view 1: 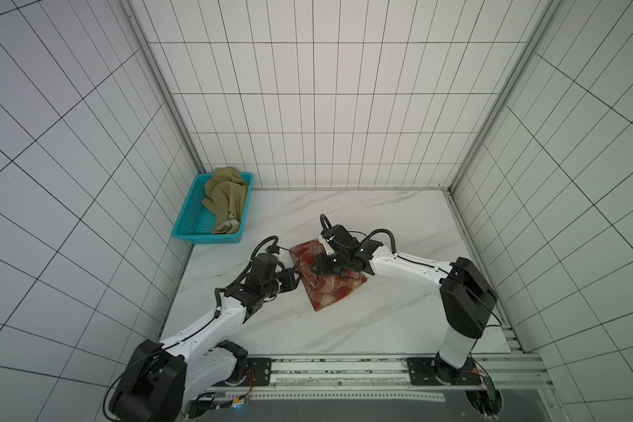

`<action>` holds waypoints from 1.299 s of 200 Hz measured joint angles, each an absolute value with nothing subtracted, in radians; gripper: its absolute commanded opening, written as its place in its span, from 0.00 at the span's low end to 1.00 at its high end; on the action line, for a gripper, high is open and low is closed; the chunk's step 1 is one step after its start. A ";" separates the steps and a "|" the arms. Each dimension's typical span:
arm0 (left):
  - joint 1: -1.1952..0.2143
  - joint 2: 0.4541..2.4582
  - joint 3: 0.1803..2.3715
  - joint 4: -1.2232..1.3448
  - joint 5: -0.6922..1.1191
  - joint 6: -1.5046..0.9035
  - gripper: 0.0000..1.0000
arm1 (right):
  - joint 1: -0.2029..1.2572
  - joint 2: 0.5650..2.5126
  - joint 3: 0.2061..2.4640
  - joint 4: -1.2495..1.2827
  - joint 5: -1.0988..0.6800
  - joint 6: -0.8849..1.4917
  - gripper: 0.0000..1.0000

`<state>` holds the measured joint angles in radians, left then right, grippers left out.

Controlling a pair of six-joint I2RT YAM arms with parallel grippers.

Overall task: Fold and stack skirts
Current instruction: Fold the skirt at the center of the table, then smooth out the skirt at the center of the table.

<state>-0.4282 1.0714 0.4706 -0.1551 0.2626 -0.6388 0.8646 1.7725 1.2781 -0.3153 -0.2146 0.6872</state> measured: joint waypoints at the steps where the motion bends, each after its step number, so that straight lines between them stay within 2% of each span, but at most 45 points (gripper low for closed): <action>1: -0.428 1.072 0.471 -0.155 0.263 -0.638 0.36 | 0.865 1.769 1.278 -0.315 -0.215 0.688 0.49; 62: -0.428 1.182 0.557 -0.145 0.287 -0.610 0.36 | 0.831 1.616 1.242 -0.308 -0.189 0.679 0.49; 133: -0.428 1.290 0.624 -0.112 0.302 -0.597 0.36 | 0.624 1.612 1.139 -0.297 -0.176 0.619 0.51; 193: -0.417 1.314 0.628 -0.112 0.302 -0.582 0.37 | 0.586 1.711 1.138 -0.205 -0.255 0.551 0.51; 260: -0.377 1.241 0.583 -0.117 0.295 -0.583 0.37 | 0.611 1.814 1.143 -0.114 -0.370 0.532 0.50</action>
<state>-0.3767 1.2407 0.5831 -0.1169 0.2955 -0.5827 0.6113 1.8145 1.1427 -0.1139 -0.3698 0.5323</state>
